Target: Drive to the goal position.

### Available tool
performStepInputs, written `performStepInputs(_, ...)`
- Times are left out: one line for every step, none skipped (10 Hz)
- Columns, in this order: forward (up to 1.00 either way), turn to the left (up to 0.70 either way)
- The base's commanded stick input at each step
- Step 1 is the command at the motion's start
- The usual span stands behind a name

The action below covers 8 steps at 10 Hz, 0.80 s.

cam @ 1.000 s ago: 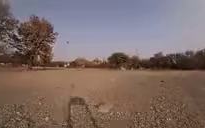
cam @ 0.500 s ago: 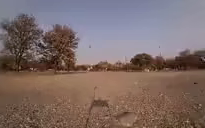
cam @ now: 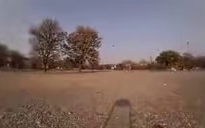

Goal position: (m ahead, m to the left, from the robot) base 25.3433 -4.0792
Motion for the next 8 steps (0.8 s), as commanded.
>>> performStepInputs(0.70,0.00)
performStepInputs(0.70,0.00)
performStepInputs(0.70,0.00)
performStepInputs(0.70,0.00)
performStepInputs(0.70,-0.35)
performStepInputs(0.70,-0.35)
performStepInputs(0.70,-0.35)
performStepInputs(0.70,-0.35)
